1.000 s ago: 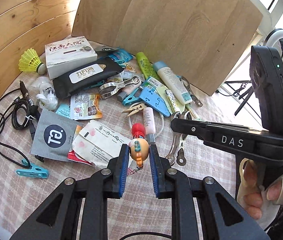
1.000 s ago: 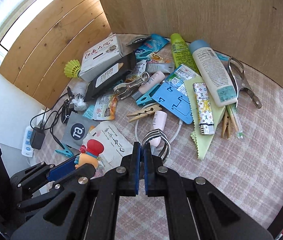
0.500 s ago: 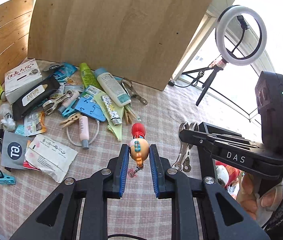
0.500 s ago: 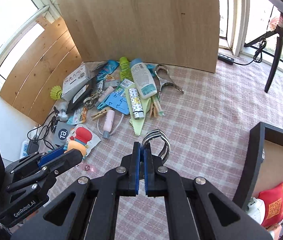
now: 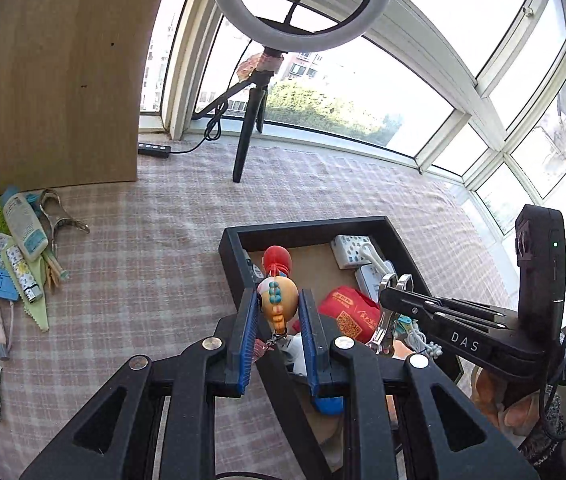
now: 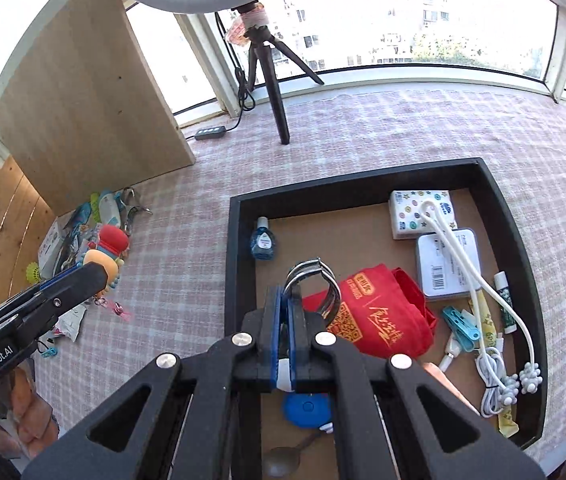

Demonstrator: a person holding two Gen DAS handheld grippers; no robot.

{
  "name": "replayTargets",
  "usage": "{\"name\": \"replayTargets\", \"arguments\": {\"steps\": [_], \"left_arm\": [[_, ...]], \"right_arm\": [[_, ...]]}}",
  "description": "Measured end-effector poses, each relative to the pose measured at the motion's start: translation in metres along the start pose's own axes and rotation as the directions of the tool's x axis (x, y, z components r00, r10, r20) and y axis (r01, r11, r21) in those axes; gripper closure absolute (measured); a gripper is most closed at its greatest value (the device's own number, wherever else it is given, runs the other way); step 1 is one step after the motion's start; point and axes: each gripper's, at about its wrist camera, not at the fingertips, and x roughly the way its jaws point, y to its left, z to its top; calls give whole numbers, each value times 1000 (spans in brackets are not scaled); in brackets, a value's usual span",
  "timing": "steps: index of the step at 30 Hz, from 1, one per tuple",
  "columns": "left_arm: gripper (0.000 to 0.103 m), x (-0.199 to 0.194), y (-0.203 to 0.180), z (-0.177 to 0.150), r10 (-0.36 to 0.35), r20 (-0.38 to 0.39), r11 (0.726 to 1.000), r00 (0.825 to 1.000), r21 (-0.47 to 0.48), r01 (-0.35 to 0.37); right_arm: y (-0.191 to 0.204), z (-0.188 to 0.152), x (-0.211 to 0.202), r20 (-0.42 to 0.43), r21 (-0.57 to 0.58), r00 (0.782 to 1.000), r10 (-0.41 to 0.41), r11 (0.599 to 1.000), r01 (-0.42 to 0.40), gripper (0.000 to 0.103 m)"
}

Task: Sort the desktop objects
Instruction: 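Carry the lanyard toy and metal clip into the tray and release both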

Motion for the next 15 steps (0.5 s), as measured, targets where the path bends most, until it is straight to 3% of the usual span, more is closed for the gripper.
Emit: {"name": "replayTargets", "arguments": {"steps": [5,6,7,9,15], "left_arm": [[79,25,-50,14,-58,-30,997,998,54,59],[60,28,-57,15,-68,-49,995,996,65,71],[50,30,-63,16,-76,-52,994,996,75,80],[50,27,-70,16,-62,-26,993,998,99,64],[50,21,-59,15,-24,-21,994,999,105,27]], "right_arm": [[-51,-6,-21,32,79,997,-76,994,73,99],[-57,-7,-25,47,88,996,-82,993,78,97],[-63,-8,-28,56,98,994,-90,992,84,93],[-75,-8,-30,52,139,992,-114,985,106,61],[-76,-5,-35,88,153,990,-114,983,100,58]]}}
